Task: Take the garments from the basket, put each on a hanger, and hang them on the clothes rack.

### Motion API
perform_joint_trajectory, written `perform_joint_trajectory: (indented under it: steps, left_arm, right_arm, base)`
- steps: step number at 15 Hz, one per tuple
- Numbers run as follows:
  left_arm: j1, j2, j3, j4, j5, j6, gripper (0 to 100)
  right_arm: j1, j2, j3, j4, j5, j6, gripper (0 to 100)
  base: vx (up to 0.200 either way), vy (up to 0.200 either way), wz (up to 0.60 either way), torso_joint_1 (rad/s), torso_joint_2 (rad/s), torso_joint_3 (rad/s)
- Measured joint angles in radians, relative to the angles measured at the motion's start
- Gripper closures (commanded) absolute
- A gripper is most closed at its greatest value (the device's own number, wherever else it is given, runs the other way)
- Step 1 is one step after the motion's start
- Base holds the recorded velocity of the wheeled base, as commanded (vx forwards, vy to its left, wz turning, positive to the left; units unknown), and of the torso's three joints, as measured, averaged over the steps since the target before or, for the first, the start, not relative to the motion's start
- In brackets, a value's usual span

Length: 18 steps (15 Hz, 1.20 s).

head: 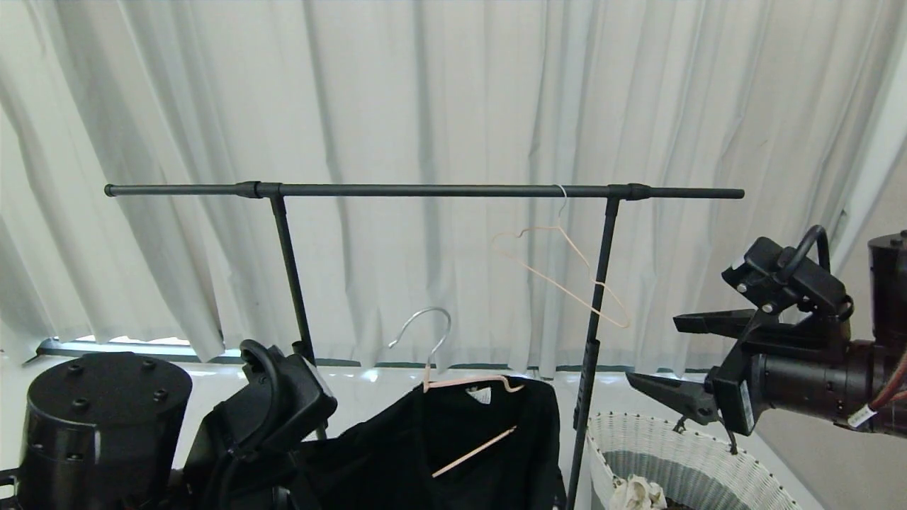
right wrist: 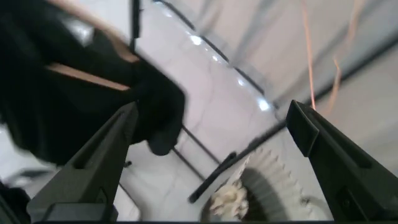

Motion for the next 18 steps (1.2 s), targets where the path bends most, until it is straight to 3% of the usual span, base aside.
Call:
perform_joint_trajectory:
  steps: [3, 7, 9, 11, 18]
  left_arm:
    - [-0.016, 0.000, 0.003, -0.054, -0.024, 0.005, 100]
    - [-0.123, -0.001, 0.007, -0.075, -0.025, 0.017, 100]
    - [-0.166, -0.010, 0.016, -0.075, -0.025, 0.079, 100]
    - [-0.188, -0.024, 0.025, -0.075, -0.027, 0.120, 100]
    - [-0.254, -0.067, 0.027, -0.075, -0.036, 0.122, 100]
  right_arm:
    - [0.041, -0.007, -0.008, 0.007, 0.086, -0.135, 0]
    - [0.182, 0.030, -0.052, 0.106, 0.172, -0.281, 0]
    - [0.213, 0.067, -0.075, 0.125, 0.202, -0.357, 0]
    - [0.242, 0.101, -0.082, 0.146, 0.225, -0.374, 0]
    - [0.302, 0.203, -0.119, 0.143, 0.233, -0.374, 0]
  base:
    - [0.000, 0.000, 0.00, 0.000, 0.00, 0.000]
    - [0.000, 0.000, 0.00, 0.000, 0.00, 0.000]
    - [0.000, 0.000, 0.00, 0.000, 0.00, 0.000]
    - [0.000, 0.000, 0.00, 0.000, 0.00, 0.000]
    - [0.000, 0.000, 0.00, 0.000, 0.00, 0.000]
